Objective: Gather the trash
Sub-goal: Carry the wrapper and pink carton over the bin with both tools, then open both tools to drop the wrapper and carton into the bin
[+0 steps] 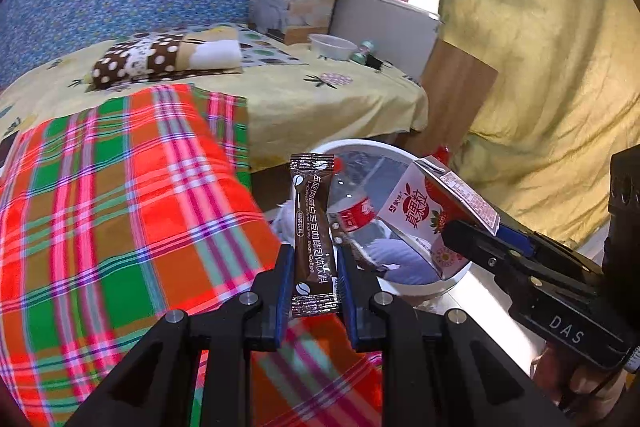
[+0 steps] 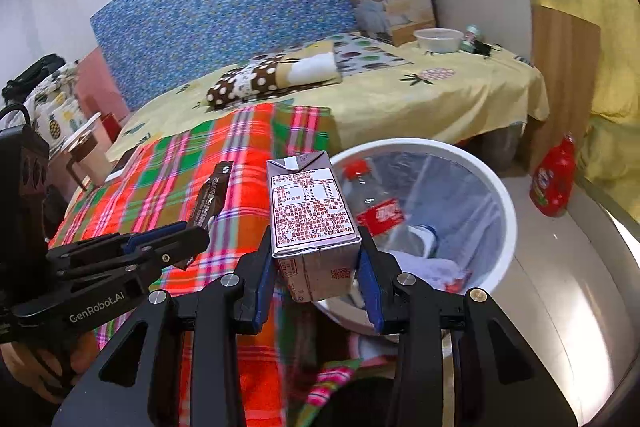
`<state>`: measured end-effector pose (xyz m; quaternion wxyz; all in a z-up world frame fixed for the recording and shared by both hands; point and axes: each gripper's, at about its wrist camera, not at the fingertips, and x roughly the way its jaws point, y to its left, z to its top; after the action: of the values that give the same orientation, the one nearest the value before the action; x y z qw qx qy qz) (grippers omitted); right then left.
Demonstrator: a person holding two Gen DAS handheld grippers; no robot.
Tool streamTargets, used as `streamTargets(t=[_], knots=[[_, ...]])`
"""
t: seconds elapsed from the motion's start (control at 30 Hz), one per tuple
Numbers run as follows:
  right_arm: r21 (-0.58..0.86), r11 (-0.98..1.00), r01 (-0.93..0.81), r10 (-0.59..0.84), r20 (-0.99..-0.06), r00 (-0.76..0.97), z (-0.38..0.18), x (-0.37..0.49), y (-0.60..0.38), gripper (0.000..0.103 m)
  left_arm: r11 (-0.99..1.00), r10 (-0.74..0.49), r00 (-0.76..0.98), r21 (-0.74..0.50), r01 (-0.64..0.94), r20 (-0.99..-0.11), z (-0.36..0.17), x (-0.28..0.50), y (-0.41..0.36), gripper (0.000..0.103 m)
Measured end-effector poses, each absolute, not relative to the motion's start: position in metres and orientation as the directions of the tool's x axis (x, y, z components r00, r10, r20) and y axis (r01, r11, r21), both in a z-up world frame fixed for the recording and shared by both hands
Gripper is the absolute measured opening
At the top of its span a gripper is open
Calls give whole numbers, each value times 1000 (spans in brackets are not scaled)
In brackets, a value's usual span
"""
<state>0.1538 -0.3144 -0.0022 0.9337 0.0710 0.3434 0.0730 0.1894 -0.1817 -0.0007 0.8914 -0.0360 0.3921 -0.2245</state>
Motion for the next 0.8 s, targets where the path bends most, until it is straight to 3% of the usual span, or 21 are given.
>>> streamTargets(t=[0.8], knots=[[172, 982, 81, 66, -706, 706, -30, 169, -367, 40, 845, -488, 471, -264, 464, -734, -43, 232, -260, 22]])
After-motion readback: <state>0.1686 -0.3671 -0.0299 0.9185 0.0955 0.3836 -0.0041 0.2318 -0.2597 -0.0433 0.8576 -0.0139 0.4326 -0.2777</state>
